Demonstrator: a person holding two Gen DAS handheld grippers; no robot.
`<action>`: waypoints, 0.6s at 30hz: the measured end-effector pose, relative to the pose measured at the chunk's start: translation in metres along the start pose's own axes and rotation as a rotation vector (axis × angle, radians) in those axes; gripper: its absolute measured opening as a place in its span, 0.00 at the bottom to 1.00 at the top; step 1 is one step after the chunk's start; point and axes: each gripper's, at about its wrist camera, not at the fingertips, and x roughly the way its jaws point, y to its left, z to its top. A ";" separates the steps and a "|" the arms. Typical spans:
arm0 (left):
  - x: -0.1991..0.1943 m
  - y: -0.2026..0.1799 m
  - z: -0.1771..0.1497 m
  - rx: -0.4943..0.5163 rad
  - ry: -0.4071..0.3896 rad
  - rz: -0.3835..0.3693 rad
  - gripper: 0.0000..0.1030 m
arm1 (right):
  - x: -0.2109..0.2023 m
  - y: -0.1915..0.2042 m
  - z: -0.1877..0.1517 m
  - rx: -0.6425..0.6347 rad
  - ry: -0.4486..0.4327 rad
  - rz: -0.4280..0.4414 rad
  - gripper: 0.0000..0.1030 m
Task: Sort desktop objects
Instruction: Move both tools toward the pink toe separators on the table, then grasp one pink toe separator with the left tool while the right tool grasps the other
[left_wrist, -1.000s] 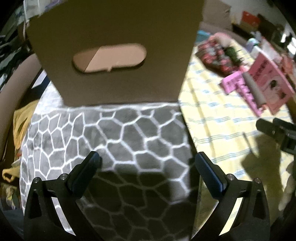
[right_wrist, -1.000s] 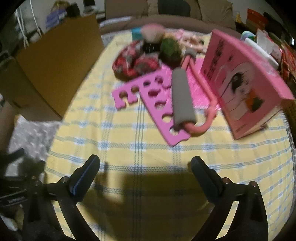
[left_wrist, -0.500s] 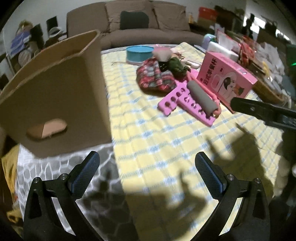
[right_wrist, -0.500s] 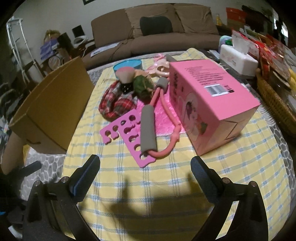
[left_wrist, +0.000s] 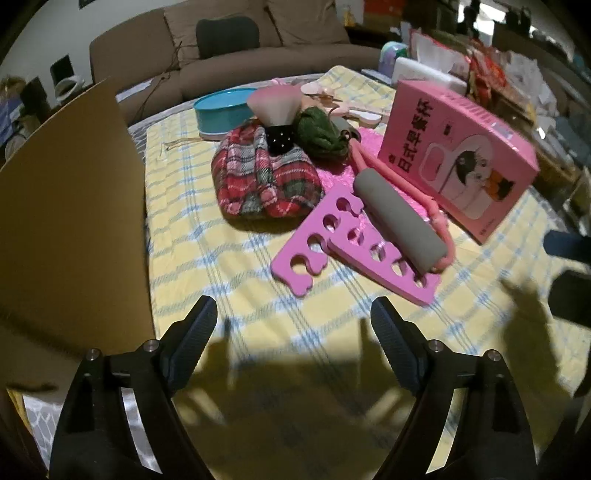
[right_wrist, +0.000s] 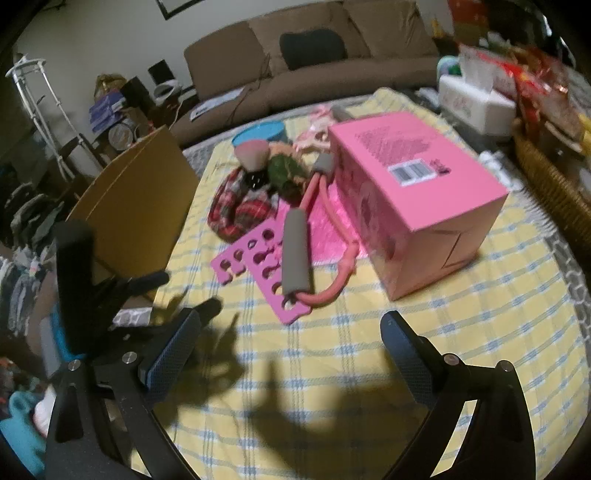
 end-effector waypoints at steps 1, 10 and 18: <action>0.004 0.000 0.002 0.002 0.003 -0.005 0.81 | 0.002 -0.002 0.000 0.006 0.011 0.008 0.91; 0.036 0.017 0.015 -0.006 0.057 -0.031 0.80 | 0.014 -0.008 -0.004 0.051 0.070 0.060 0.80; 0.040 0.019 0.014 0.031 0.069 -0.038 0.42 | 0.021 -0.012 -0.004 0.074 0.092 0.067 0.80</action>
